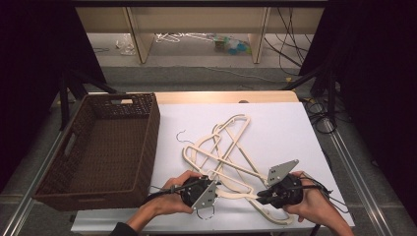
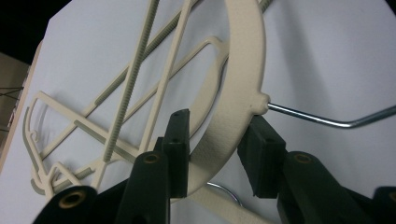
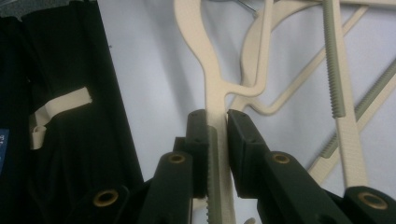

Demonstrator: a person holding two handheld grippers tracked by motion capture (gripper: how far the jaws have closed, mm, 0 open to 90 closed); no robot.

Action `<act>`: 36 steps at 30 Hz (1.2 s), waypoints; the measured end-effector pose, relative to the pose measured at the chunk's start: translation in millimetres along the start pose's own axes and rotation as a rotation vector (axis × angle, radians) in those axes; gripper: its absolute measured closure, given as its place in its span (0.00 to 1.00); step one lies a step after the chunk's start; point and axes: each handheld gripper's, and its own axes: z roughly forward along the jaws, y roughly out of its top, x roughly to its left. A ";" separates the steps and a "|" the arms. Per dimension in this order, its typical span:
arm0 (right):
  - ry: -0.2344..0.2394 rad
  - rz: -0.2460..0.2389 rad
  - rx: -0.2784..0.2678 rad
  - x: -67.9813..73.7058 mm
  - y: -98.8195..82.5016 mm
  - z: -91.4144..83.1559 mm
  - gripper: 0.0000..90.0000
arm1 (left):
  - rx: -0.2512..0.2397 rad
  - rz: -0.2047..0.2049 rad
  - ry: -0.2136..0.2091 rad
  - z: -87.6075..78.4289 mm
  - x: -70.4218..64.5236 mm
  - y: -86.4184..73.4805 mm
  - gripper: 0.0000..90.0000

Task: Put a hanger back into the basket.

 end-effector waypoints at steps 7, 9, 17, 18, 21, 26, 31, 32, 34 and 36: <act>-0.046 0.017 -0.031 -3.1 -0.9 -4.7 0.66 | -0.041 0.006 -0.022 -9.7 6.3 10.4 0.84; -0.098 0.044 -0.062 -4.2 0.9 -12.6 0.57 | -0.054 0.012 0.006 -15.7 11.7 16.4 0.87; -0.222 0.066 -0.214 1.0 6.4 -55.8 0.45 | -0.101 -0.051 0.090 -32.3 29.3 22.1 0.95; -0.229 0.068 -0.223 2.4 7.3 -59.7 0.45 | -0.101 -0.051 0.090 -32.3 29.3 22.1 0.95; -0.252 0.064 -0.265 6.9 10.4 -66.1 0.43 | -0.085 -0.127 0.126 -39.0 35.8 24.9 0.95; -0.234 0.064 -0.295 14.4 14.3 -61.4 0.39 | -0.113 -0.270 0.170 -53.5 47.3 27.0 0.95; -0.219 0.093 -0.292 16.6 12.8 -43.5 0.35 | -0.170 -0.436 0.189 -70.8 59.0 24.4 0.95; -0.207 0.094 -0.282 16.4 12.2 -39.3 0.35 | -0.178 -0.456 0.186 -76.3 62.5 24.5 0.95; -0.200 0.101 -0.267 16.2 11.3 -35.2 0.35 | -0.189 -0.496 0.183 -82.4 65.3 25.1 0.95; -0.182 0.117 -0.245 15.1 7.9 -26.6 0.34 | -0.230 -0.604 0.176 -102.2 75.1 27.9 0.95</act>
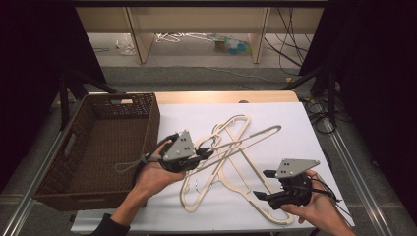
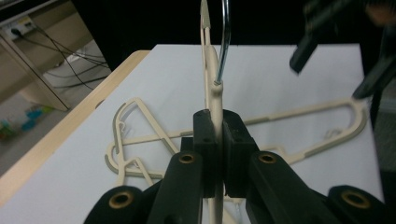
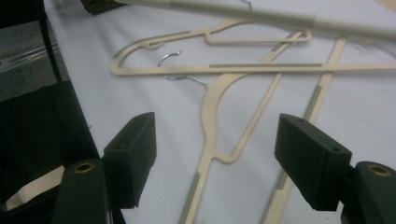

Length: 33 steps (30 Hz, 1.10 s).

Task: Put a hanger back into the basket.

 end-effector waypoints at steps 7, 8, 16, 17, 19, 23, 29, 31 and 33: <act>0.008 0.009 0.010 -1.2 -4.2 5.8 0.34 | -0.050 -0.146 0.001 -34.8 20.0 25.3 0.95; 0.012 0.013 0.014 -1.0 -4.6 6.3 0.34 | -0.063 -0.173 0.000 -43.3 24.3 30.0 0.95; 0.015 0.019 0.021 -2.9 -7.8 8.5 0.34 | -0.188 -0.259 0.019 -108.9 48.7 52.1 0.95; 0.015 0.019 0.021 -2.9 -7.8 8.5 0.34 | -0.191 -0.259 0.030 -115.6 51.1 52.8 0.95; 0.016 0.020 0.021 -3.7 -8.9 9.0 0.34 | -0.186 -0.258 0.094 -139.4 62.2 50.7 0.95; 0.027 0.020 0.032 -3.9 -11.1 12.8 0.32 | -0.153 -0.248 0.190 -161.9 77.3 37.8 0.95; 0.025 0.023 0.037 -3.9 -13.4 17.1 0.30 | -0.128 -0.274 0.291 -181.4 98.3 4.1 0.95; 0.025 0.029 0.041 -3.8 -13.7 17.6 0.30 | -0.116 -0.268 0.306 -183.0 103.4 -3.5 0.95; 0.031 0.025 0.052 -4.4 -14.6 18.8 0.30 | -0.099 -0.272 0.332 -184.9 109.1 -13.7 0.95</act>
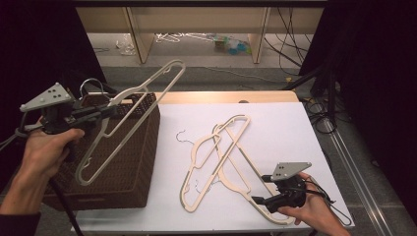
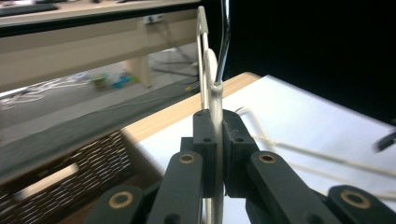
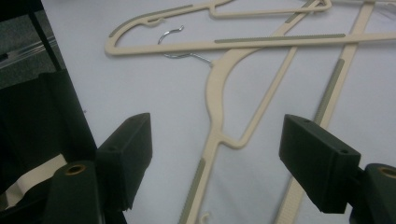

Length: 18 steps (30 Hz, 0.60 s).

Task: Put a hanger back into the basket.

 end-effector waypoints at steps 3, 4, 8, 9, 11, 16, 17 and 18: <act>-0.003 0.005 -0.005 0.2 0.1 1.3 0.30 | 0.006 -0.013 0.045 -1.7 21.2 -17.1 0.95; -0.003 0.005 -0.005 0.2 0.1 1.3 0.30 | 0.006 -0.013 0.045 -1.7 21.2 -17.1 0.95; -0.001 0.017 -0.016 0.6 -0.3 1.6 0.30 | 0.037 -0.026 0.065 0.6 35.6 -36.4 0.95; 0.001 0.016 -0.020 0.1 -0.4 1.7 0.30 | 0.035 -0.021 0.075 1.5 37.9 -38.9 0.95; 0.007 0.016 -0.007 -0.5 -0.3 0.6 0.30 | 0.047 -0.021 0.077 2.9 39.5 -40.8 0.95; 0.010 0.016 -0.005 -0.2 -0.3 0.7 0.30 | 0.080 -0.020 0.084 6.9 49.4 -45.2 0.95; 0.011 0.016 -0.005 -0.2 -0.3 0.6 0.30 | 0.082 -0.021 0.088 6.8 52.0 -45.6 0.95; 0.012 0.019 -0.004 -0.5 -0.4 0.5 0.30 | 0.082 -0.037 0.096 6.3 54.6 -46.7 0.95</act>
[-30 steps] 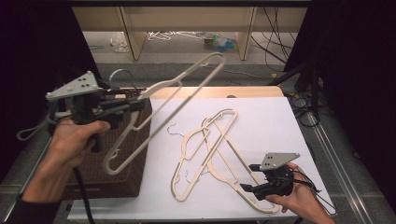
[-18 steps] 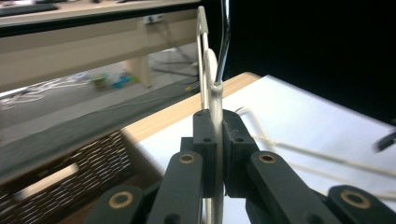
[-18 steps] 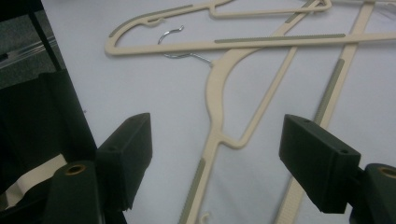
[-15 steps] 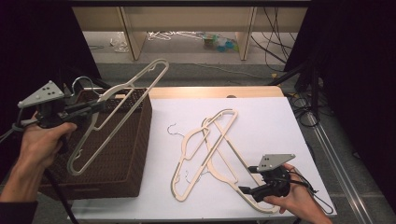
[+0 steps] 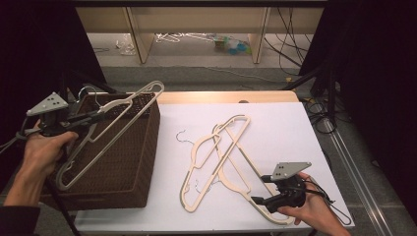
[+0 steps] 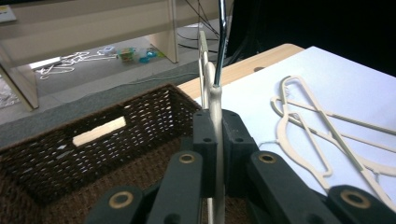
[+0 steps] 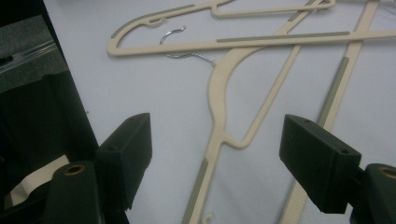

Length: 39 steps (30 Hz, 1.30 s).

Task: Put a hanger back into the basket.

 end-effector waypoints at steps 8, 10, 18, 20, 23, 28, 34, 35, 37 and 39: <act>0.001 -0.004 0.007 -0.8 -1.3 1.4 0.30 | 0.018 -0.004 0.037 -2.8 18.7 -5.2 0.95; -0.003 -0.002 0.005 -0.9 -0.9 1.4 0.30 | 0.026 -0.004 0.043 -3.7 21.7 -7.6 0.95; 0.004 -0.004 0.008 -1.6 -2.0 2.9 0.30 | 0.055 0.013 0.043 -0.8 31.6 -27.1 0.95; 0.006 -0.003 0.010 -1.6 -2.0 3.1 0.30 | 0.055 0.035 0.036 0.4 33.0 -29.4 0.95; 0.006 -0.003 0.010 -1.3 -1.9 3.0 0.30 | 0.053 0.045 0.012 3.0 35.8 -35.2 0.95; -0.004 0.002 -0.003 -1.4 -3.1 4.8 0.30 | 0.089 0.039 -0.004 6.3 37.9 -46.7 0.95; -0.002 0.003 0.007 -0.4 -3.4 7.9 0.30 | 0.177 0.020 -0.006 28.9 37.0 -69.0 0.95; 0.001 0.001 0.008 0.0 -3.6 7.9 0.30 | 0.191 0.007 0.001 33.9 35.4 -72.8 0.95; -0.003 0.000 0.002 -1.2 -3.4 8.0 0.30 | 0.226 -0.018 0.017 36.7 35.1 -76.3 0.95; 0.000 0.008 0.013 -1.4 -3.5 6.5 0.30 | 0.242 -0.003 0.047 38.7 38.9 -78.5 0.92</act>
